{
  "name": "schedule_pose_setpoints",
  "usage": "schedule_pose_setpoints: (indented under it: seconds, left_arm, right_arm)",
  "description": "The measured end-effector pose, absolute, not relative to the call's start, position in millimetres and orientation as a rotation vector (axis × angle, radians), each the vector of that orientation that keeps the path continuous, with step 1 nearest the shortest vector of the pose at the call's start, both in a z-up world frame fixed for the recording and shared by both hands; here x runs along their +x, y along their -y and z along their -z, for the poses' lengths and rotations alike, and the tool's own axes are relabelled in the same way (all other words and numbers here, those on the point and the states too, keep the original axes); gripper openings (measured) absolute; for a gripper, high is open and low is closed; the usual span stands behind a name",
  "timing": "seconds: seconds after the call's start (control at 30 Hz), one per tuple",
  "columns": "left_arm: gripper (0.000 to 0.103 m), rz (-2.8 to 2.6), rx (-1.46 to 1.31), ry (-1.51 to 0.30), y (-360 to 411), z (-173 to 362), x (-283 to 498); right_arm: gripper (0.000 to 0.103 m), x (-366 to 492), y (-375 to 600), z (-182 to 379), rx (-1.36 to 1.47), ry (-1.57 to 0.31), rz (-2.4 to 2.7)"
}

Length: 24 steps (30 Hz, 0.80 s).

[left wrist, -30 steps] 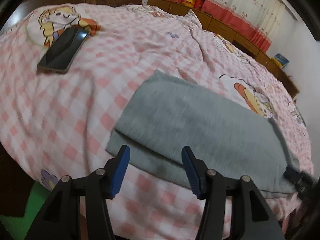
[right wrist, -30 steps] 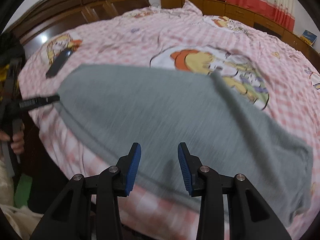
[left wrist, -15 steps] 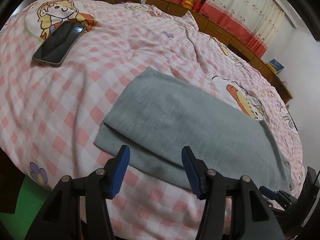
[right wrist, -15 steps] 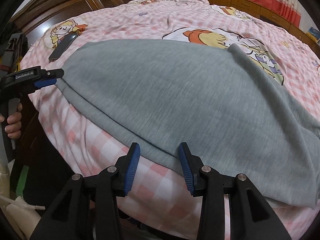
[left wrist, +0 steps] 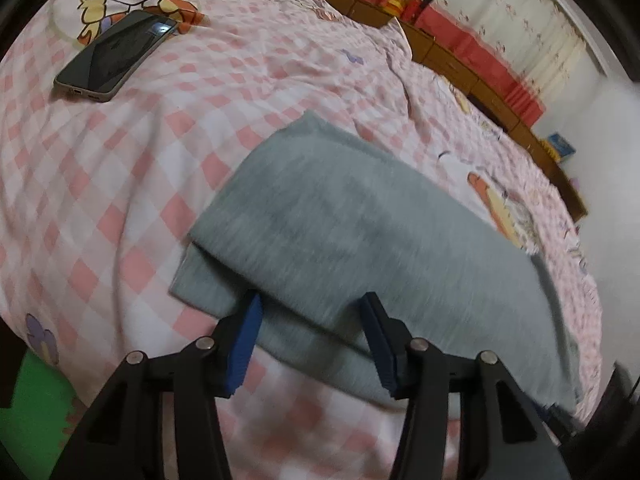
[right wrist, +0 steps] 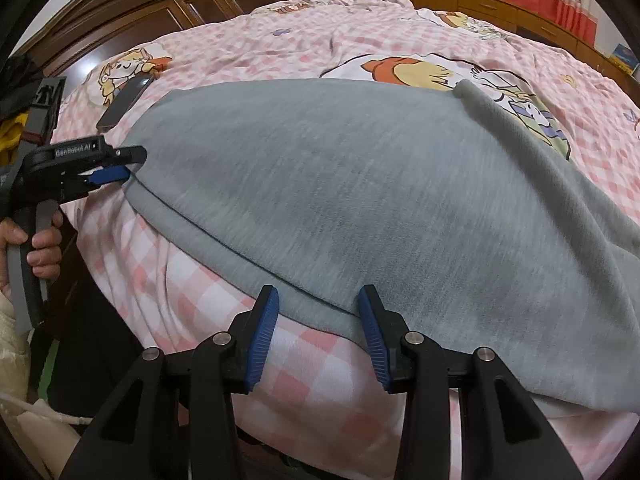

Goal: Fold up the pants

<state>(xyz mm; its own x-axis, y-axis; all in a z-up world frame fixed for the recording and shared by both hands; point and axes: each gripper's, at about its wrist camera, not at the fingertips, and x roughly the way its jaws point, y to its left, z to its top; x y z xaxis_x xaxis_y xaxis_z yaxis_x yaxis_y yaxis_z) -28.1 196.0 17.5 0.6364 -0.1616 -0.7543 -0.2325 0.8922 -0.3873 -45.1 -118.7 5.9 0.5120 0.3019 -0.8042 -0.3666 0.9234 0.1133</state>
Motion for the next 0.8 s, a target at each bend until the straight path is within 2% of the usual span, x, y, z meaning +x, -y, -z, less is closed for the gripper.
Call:
schedule_pose_setpoints:
  seconds: [0.23, 0.53, 0.57, 0.6, 0.63, 0.8]
  left_arm:
    - [0.024, -0.047, -0.504, -0.825, -198, -29, -29]
    - [0.023, -0.054, -0.515, -0.857, -195, -17, -17]
    - [0.02, -0.049, -0.508, -0.86, -194, -18, -15]
    - [0.008, -0.043, -0.496, -0.861, -193, -21, -14]
    - [0.005, -0.035, -0.482, -0.849, -193, -26, -15]
    - [0.003, 0.036, -0.544, -0.758, -200, -60, -27]
  right_arm:
    - [0.043, -45, 120, -6, -0.067, -0.95, -0.402]
    - [0.043, -46, 117, -7, -0.084, -0.944, -0.389]
    - [0.043, -46, 115, -7, -0.091, -0.944, -0.387]
    - [0.043, -46, 115, -7, -0.098, -0.942, -0.384]
    - [0.043, -46, 114, -7, -0.106, -0.94, -0.379]
    - [0.043, -44, 111, -7, -0.14, -0.918, -0.34]
